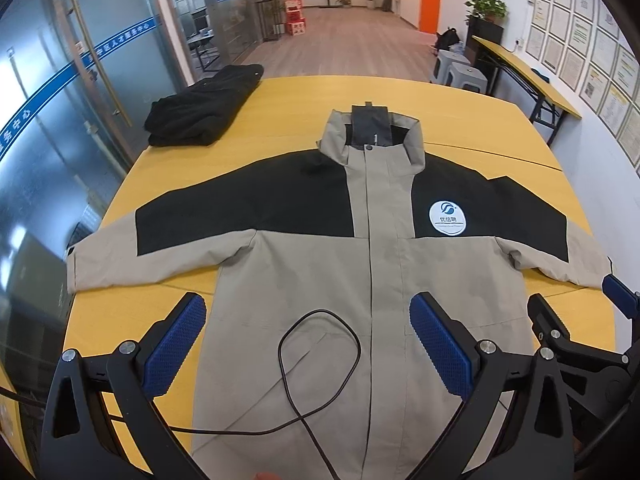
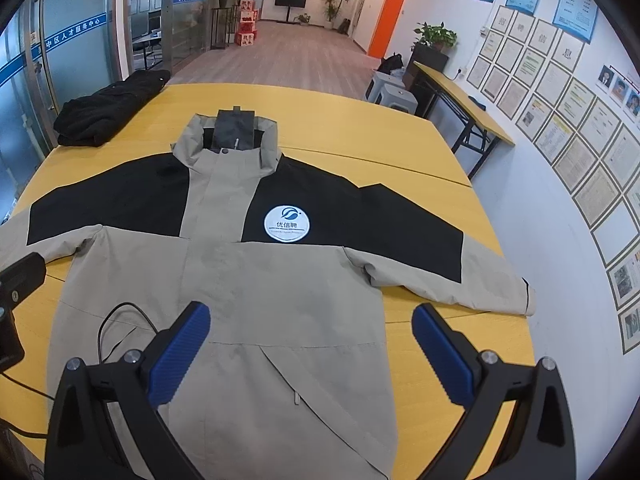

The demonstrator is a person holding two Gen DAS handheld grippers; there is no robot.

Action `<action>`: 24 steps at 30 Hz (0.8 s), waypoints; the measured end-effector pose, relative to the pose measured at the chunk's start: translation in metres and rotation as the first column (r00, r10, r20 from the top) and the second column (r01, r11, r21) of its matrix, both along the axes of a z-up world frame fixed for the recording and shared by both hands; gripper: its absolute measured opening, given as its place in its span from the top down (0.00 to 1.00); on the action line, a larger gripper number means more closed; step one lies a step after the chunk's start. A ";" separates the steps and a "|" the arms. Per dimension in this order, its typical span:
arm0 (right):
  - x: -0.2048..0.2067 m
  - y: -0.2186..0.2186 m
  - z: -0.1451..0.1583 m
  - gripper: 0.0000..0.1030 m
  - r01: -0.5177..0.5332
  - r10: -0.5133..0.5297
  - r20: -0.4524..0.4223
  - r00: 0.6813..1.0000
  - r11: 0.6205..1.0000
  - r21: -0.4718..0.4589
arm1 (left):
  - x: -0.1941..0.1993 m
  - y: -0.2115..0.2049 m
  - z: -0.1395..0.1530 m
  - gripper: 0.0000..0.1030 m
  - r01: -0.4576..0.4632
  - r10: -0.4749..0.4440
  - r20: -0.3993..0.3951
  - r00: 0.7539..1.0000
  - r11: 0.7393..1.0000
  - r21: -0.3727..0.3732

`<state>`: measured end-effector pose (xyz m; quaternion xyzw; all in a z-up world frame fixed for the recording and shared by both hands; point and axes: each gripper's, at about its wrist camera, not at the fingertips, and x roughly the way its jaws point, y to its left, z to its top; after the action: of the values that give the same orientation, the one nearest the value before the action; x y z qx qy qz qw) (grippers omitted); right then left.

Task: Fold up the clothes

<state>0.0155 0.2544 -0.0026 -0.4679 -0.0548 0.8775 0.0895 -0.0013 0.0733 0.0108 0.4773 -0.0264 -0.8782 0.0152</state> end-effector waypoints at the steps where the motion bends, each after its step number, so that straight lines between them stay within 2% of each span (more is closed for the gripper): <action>1: 0.000 -0.001 0.000 0.00 0.003 -0.003 0.000 1.000 1.000 0.004 | -0.001 -0.002 0.000 0.00 0.002 -0.002 0.000 1.000 1.000 0.005; 24: 0.015 -0.036 0.021 0.00 0.032 -0.032 -0.009 0.999 0.999 0.037 | 0.016 -0.045 0.017 0.00 0.034 -0.032 -0.042 0.999 0.998 0.045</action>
<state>0.0305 0.2187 0.0188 -0.4635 -0.0630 0.8767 0.1125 0.0144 0.0280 0.0278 0.4587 -0.0137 -0.8884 -0.0095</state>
